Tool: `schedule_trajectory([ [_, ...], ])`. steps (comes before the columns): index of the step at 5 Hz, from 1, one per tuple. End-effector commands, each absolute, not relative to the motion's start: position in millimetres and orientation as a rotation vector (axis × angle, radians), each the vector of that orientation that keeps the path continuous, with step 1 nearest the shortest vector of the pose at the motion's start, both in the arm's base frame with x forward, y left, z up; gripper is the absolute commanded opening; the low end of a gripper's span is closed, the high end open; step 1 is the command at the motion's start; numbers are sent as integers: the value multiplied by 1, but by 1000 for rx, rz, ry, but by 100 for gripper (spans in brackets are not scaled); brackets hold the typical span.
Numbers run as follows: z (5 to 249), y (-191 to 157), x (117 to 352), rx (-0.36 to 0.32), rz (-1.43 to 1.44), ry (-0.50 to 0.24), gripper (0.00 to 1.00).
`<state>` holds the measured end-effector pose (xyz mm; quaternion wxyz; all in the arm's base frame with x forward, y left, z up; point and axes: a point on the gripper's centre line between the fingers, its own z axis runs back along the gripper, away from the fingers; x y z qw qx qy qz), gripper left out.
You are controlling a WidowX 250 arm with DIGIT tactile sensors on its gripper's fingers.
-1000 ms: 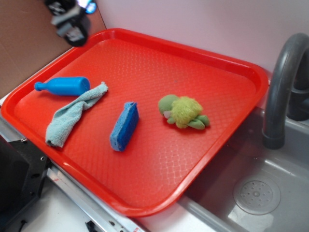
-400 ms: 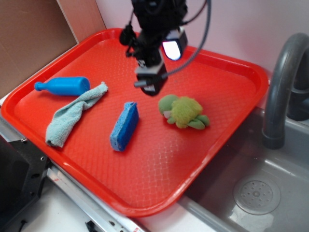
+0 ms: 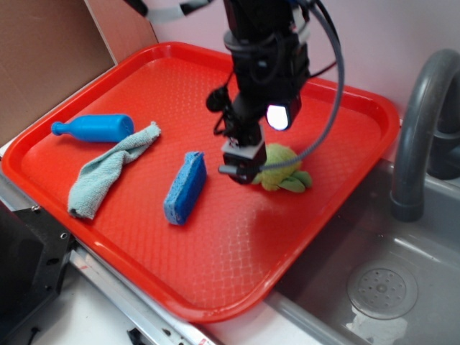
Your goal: Grab the green animal.
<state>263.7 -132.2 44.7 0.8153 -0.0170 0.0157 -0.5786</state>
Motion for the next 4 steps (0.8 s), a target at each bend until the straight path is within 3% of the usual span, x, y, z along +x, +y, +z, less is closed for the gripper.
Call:
schedule_trajectory([
  [1,23,-144,254,43,-1230,82,100],
  [2,20,-144,254,67,-1244,108,0],
  [3,28,-141,254,71,-1185,81,0],
  [4,61,-123,259,14,-937,46,0],
])
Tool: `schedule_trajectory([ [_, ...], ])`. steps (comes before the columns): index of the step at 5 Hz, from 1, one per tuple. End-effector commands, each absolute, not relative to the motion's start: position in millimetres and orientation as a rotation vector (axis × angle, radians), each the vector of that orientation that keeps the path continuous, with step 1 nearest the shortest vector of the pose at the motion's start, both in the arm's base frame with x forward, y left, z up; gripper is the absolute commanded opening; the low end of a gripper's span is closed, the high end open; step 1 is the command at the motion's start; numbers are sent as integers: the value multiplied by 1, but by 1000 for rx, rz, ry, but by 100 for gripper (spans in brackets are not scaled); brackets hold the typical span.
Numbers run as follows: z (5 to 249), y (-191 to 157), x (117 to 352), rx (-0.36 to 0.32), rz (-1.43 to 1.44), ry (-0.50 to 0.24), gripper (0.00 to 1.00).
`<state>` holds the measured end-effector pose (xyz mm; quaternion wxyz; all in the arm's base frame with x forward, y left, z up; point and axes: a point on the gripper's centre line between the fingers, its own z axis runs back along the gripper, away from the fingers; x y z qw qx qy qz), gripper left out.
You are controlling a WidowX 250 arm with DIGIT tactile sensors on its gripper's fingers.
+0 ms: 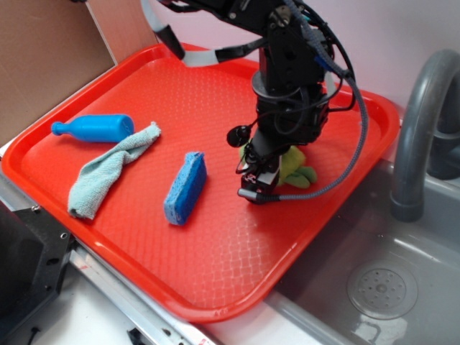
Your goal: Grab the green animal.
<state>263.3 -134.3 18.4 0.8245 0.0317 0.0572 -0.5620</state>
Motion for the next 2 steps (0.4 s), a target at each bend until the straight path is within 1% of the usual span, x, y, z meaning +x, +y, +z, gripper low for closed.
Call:
schedule_trajectory([
  [1,107,-100,253,-25,-689,-30,0],
  [2,154,-80,236,3,-440,-83,0],
])
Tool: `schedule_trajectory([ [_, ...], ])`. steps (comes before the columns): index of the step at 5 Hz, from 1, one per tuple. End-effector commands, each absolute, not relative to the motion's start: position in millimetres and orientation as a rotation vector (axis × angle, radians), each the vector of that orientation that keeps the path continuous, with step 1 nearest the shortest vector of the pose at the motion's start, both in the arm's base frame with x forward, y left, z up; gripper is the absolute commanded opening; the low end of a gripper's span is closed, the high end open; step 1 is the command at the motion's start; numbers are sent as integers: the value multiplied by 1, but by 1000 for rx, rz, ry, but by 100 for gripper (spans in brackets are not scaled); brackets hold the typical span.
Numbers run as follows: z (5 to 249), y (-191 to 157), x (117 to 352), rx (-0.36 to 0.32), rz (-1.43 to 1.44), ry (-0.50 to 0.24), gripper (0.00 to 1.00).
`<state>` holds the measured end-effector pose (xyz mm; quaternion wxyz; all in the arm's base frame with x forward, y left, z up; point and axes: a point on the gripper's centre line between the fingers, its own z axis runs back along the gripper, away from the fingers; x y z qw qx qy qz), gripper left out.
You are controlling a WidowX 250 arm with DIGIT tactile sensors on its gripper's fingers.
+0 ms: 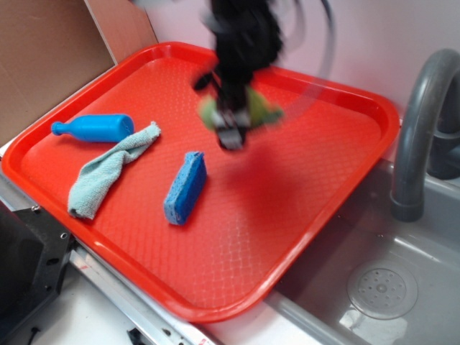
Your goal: Grab the green animal.
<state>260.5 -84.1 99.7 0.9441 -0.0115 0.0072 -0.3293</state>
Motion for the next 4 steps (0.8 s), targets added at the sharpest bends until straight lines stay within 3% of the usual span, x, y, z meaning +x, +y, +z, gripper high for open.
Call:
schedule_trajectory([
  [1,187,-68,219,48,-217,-115,0],
  [2,205,-47,200,8,-53,-133,0],
  [3,203,-41,192,9,25,-138,0],
  [4,197,-44,199,77,8,-119,0],
])
